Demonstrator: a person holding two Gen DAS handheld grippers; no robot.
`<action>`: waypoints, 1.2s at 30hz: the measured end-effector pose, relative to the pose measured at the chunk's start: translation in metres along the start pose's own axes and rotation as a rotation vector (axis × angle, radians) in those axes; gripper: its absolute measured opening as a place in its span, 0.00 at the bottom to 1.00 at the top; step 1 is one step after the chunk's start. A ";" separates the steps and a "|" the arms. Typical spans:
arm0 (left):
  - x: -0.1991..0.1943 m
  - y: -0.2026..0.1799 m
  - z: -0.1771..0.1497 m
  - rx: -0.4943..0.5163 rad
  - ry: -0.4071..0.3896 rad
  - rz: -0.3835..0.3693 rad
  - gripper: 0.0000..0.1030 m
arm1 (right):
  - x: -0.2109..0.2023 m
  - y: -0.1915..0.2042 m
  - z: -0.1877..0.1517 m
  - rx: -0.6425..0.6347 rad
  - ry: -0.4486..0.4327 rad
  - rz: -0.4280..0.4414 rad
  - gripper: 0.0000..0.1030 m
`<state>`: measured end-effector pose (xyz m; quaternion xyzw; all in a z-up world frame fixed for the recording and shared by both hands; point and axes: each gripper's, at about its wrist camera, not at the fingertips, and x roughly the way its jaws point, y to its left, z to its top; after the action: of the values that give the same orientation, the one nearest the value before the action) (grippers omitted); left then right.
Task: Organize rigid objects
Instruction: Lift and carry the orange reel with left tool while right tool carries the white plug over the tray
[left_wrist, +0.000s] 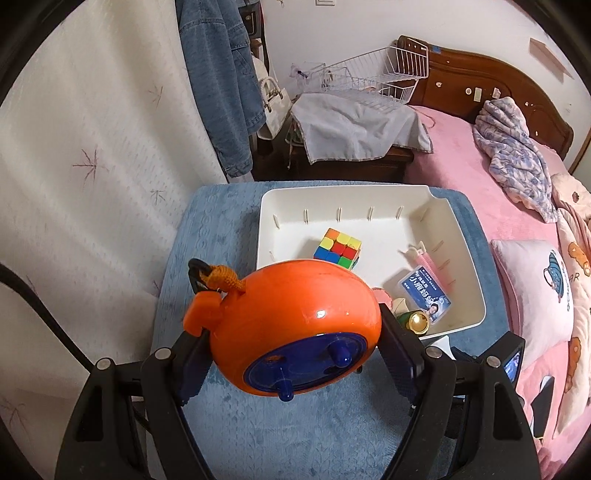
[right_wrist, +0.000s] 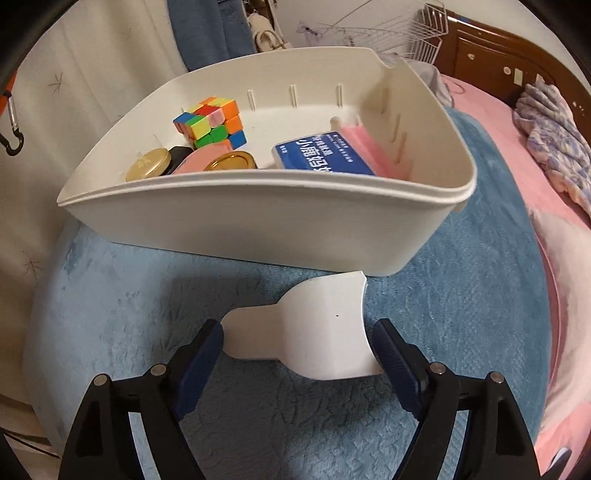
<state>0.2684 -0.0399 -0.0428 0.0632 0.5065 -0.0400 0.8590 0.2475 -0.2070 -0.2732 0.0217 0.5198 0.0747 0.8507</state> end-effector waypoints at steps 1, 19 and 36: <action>0.000 0.000 0.000 0.000 0.002 0.002 0.79 | 0.001 0.000 0.000 0.000 -0.003 0.004 0.82; 0.006 -0.009 0.003 0.005 0.031 0.003 0.79 | 0.014 0.020 0.001 -0.076 0.011 -0.069 0.84; 0.012 -0.023 0.007 0.037 0.037 0.005 0.79 | -0.051 0.025 0.005 -0.094 -0.030 0.075 0.83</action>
<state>0.2772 -0.0641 -0.0519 0.0808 0.5212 -0.0461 0.8484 0.2267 -0.1898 -0.2226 0.0023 0.5018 0.1304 0.8551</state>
